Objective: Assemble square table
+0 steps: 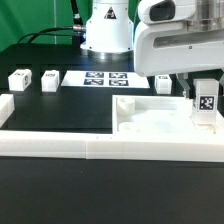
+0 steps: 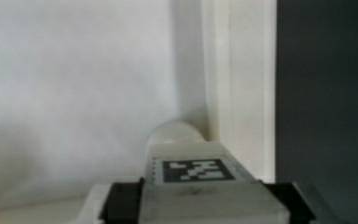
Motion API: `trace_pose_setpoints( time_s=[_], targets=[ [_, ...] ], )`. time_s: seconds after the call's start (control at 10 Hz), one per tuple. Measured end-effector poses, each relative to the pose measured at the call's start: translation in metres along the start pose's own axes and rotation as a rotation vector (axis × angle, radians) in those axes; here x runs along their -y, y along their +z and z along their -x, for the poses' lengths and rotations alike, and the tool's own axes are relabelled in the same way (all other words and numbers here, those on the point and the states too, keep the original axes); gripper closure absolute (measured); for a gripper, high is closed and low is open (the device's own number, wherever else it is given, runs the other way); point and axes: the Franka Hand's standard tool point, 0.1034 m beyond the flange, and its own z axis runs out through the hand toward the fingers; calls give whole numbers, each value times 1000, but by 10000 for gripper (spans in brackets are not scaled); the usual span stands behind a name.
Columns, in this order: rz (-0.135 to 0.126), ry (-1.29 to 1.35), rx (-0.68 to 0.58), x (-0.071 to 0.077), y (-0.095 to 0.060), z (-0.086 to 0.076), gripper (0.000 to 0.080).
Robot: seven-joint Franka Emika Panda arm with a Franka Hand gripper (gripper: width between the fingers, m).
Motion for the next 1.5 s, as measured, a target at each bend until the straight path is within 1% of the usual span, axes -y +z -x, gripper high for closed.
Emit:
trace_pose_setpoints(
  time_s=[0.3, 0.5, 0.6, 0.8, 0.9, 1.0, 1.1, 1.2, 1.3, 1.4, 1.5],
  targets=[
    [-3, 228, 2, 2, 1, 1, 506],
    [10, 544, 0, 9, 3, 0, 506],
    [12, 665, 8, 8, 3, -2, 506],
    [24, 904, 37, 13, 2, -4, 506],
    [23, 1043, 44, 12, 3, -4, 506],
    [4, 1115, 32, 7, 3, -7, 506],
    [-9, 1181, 27, 5, 3, -7, 506],
    [-8, 1161, 28, 7, 3, -7, 506],
    [-9, 1136, 28, 7, 3, -7, 455],
    [-9, 1134, 27, 8, 3, -6, 267],
    [-38, 1013, -27, 10, 1, -6, 187]
  ],
)
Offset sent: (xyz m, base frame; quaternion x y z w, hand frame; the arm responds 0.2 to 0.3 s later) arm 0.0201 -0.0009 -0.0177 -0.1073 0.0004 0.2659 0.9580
